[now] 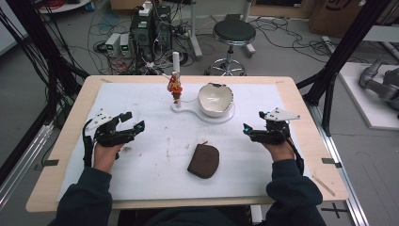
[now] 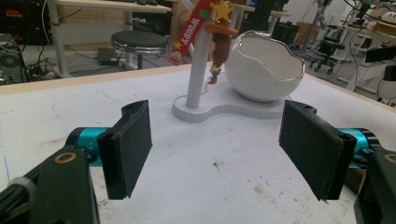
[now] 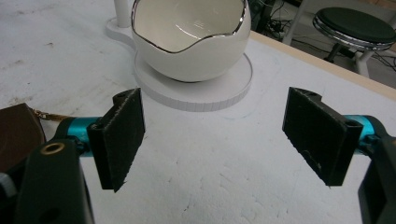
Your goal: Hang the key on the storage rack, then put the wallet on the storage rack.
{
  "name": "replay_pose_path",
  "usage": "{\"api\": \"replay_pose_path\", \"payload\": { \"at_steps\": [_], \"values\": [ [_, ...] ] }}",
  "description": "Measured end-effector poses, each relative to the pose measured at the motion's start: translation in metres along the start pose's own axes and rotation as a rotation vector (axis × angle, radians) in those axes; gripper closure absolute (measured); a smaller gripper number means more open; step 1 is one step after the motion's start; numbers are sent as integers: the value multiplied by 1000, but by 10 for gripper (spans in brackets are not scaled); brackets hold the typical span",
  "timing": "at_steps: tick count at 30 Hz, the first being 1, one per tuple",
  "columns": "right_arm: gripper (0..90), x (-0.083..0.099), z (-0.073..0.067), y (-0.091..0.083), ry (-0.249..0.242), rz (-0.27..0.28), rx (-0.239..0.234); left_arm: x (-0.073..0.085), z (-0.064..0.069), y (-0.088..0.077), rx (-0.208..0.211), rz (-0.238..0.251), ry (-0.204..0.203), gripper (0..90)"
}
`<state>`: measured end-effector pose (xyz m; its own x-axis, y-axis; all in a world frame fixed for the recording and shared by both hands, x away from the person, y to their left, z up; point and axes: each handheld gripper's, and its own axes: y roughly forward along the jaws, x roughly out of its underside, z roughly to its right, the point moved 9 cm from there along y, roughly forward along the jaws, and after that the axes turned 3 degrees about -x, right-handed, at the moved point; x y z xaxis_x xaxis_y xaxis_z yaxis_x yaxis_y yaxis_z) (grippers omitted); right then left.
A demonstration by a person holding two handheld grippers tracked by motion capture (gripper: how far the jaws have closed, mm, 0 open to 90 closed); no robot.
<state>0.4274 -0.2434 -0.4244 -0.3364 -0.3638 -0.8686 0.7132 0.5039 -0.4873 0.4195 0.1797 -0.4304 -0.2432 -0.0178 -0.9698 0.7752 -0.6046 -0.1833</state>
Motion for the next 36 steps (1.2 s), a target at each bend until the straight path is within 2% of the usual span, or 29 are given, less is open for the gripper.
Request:
{"api": "replay_pose_path", "payload": {
  "at_steps": [5,19,28,32,33,34,36],
  "values": [
    [214,-1,2,0,13,6,3,0,-1,0,-2,-2,-9,254],
    [215,1,0,0,1,-3,-1,0,1,0,-4,-4,4,253],
    [214,4,-3,4,12,-22,-16,3,6,3,24,-22,-1,254],
    [215,9,-9,9,32,-46,-46,5,13,6,43,-34,1,254],
    [214,11,-12,11,37,-57,-65,6,14,7,49,-39,4,254],
    [214,17,-23,18,41,-85,-113,7,16,9,53,-45,9,254],
    [215,18,-27,20,41,-96,-132,8,20,11,62,-55,16,254]
  ]
}}
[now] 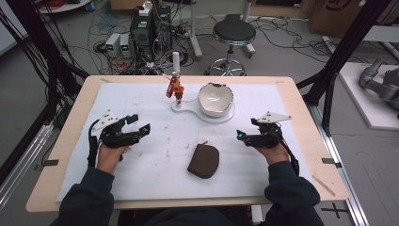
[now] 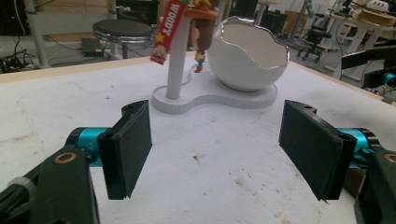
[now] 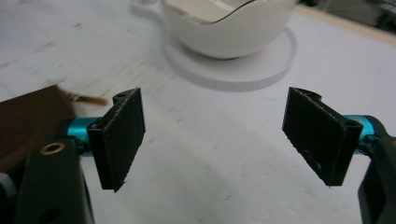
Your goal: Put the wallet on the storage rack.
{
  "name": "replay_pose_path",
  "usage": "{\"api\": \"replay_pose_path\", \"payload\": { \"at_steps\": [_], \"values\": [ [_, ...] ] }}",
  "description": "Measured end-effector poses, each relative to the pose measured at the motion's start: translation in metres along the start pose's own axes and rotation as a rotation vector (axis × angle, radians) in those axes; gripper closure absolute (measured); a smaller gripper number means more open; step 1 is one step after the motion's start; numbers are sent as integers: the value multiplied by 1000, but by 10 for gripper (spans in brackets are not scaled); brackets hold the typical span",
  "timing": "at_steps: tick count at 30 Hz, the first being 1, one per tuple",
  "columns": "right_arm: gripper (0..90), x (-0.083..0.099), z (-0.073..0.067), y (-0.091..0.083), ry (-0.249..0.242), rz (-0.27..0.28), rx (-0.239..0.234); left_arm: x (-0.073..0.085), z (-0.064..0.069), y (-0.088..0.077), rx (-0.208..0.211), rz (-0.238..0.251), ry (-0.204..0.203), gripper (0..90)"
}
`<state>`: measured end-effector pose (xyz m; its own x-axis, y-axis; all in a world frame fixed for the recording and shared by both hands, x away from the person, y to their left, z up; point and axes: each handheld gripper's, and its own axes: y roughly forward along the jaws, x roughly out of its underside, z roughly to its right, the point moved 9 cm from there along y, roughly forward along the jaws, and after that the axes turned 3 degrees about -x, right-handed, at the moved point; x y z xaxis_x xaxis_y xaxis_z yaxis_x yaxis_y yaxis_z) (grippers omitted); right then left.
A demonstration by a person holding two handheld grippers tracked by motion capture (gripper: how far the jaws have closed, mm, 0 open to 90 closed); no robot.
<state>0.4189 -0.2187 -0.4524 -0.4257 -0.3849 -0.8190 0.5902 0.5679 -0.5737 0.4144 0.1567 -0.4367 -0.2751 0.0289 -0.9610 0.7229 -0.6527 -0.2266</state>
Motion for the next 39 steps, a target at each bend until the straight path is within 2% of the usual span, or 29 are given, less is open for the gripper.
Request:
{"api": "replay_pose_path", "payload": {
  "at_steps": [4,6,7,8,16,17,21,22,25,26,30,33,38,39],
  "values": [
    [215,7,-27,17,-3,-51,-122,1,11,6,23,-14,8,254],
    [215,11,-39,23,-20,-86,-157,2,16,10,37,-21,6,253],
    [215,14,-50,28,-30,-98,-208,3,18,12,41,-25,6,254],
    [215,14,-50,28,-30,-98,-208,4,20,14,44,-29,4,254],
    [215,18,-77,40,-44,-123,-341,8,19,19,50,-48,2,254],
    [215,20,-84,44,-51,-142,-354,8,20,19,54,-51,6,254],
    [218,23,-92,48,-69,-172,-361,10,27,20,70,-66,22,254],
    [245,23,-93,48,-73,-172,-366,10,28,20,72,-72,26,254],
    [410,24,-96,46,-66,-193,-436,14,31,23,84,-91,26,254],
    [412,24,-98,46,-67,-193,-447,14,33,24,88,-89,16,254],
    [433,23,-98,45,-96,-195,-434,17,38,30,114,-106,0,254],
    [455,20,-100,45,-188,-175,-391,20,42,38,131,-131,-11,254],
    [464,19,-101,45,-218,-167,-373,27,55,53,197,-188,-37,254],
    [454,20,-100,45,-183,-175,-388,29,59,57,211,-208,-37,254]
  ]
}}
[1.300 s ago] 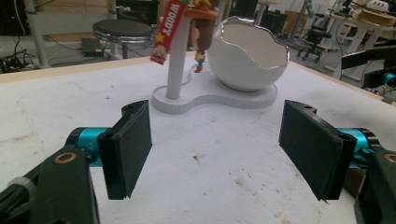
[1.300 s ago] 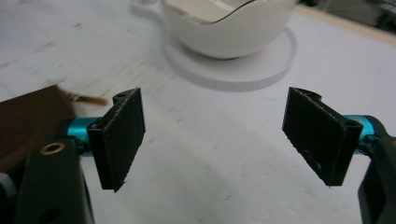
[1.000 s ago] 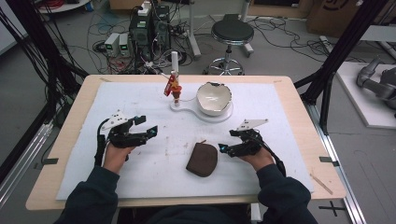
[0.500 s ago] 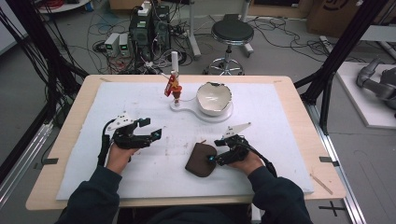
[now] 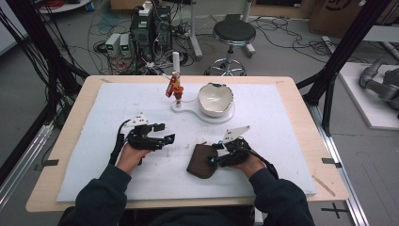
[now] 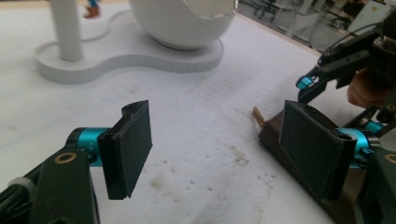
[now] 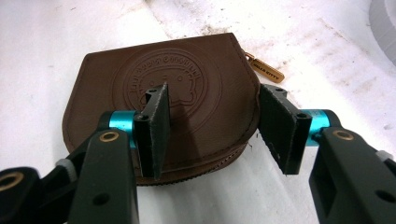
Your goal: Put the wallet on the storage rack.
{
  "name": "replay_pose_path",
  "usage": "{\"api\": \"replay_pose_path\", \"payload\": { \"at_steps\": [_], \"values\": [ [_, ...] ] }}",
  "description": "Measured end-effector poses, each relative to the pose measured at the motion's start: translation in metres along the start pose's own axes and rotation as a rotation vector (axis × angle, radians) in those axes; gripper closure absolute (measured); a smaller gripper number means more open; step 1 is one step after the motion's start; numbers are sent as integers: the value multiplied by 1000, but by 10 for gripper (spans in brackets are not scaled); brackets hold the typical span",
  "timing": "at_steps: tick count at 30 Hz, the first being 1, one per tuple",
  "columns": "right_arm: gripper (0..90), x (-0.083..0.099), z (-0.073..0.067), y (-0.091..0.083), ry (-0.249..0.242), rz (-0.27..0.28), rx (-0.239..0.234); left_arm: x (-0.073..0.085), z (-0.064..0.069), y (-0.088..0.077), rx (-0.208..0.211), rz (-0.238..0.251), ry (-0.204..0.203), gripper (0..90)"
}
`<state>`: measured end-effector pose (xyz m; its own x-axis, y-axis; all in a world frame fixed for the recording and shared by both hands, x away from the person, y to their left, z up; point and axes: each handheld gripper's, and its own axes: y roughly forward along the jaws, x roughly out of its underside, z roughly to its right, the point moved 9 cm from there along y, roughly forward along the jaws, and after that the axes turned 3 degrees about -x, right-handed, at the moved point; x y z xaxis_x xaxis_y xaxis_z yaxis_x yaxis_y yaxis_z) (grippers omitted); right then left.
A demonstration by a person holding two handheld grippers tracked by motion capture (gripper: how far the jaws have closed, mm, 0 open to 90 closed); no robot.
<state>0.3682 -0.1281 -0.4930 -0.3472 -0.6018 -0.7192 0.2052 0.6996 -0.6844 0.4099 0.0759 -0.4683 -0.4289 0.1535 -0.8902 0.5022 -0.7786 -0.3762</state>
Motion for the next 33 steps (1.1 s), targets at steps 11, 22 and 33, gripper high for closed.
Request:
{"api": "replay_pose_path", "payload": {
  "at_steps": [11,22,33],
  "values": [
    [484,6,7,5,199,6,-176,12,14,18,61,-88,14,262],
    [520,-9,-9,-2,-167,22,0,20,36,35,190,-160,14,265],
    [523,-16,-16,-4,-280,23,45,19,62,37,383,-176,-52,342]
  ]
}}
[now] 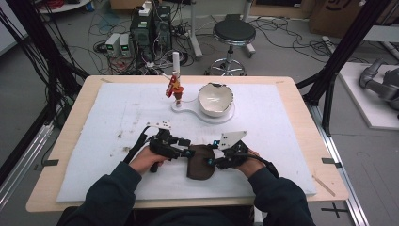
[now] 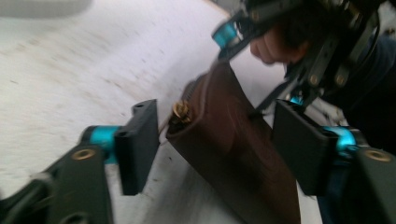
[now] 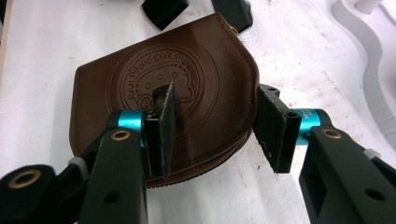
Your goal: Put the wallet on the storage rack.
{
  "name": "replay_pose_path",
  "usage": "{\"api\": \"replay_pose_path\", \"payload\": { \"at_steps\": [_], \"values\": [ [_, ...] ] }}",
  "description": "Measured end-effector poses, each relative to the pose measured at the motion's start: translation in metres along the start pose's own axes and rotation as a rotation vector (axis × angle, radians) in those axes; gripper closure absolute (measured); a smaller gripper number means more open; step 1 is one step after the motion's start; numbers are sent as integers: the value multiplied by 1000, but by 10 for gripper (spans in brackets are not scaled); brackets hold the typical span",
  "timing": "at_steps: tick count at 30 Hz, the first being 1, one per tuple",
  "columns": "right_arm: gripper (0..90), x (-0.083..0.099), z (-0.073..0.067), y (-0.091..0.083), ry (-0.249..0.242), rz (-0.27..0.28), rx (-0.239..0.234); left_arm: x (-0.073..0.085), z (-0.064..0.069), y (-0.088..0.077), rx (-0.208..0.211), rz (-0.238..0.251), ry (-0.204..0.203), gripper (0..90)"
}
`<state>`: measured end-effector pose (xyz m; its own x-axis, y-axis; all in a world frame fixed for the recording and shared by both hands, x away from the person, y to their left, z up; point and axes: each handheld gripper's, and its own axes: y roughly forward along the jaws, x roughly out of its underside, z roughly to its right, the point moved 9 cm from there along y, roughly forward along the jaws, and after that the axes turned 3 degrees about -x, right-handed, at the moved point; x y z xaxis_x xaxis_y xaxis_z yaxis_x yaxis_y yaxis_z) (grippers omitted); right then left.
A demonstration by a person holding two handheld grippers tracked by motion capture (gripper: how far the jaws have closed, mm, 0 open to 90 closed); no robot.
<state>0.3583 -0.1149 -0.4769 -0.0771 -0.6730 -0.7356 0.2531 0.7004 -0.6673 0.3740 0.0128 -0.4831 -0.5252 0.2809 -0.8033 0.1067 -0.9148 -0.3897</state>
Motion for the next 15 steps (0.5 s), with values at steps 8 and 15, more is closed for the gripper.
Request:
{"api": "replay_pose_path", "payload": {
  "at_steps": [8,15],
  "values": [
    [374,5,11,6,155,18,-72,-2,1,-2,-53,-6,116,478],
    [299,10,17,11,357,93,-311,-15,17,-8,-44,83,321,515]
  ]
}}
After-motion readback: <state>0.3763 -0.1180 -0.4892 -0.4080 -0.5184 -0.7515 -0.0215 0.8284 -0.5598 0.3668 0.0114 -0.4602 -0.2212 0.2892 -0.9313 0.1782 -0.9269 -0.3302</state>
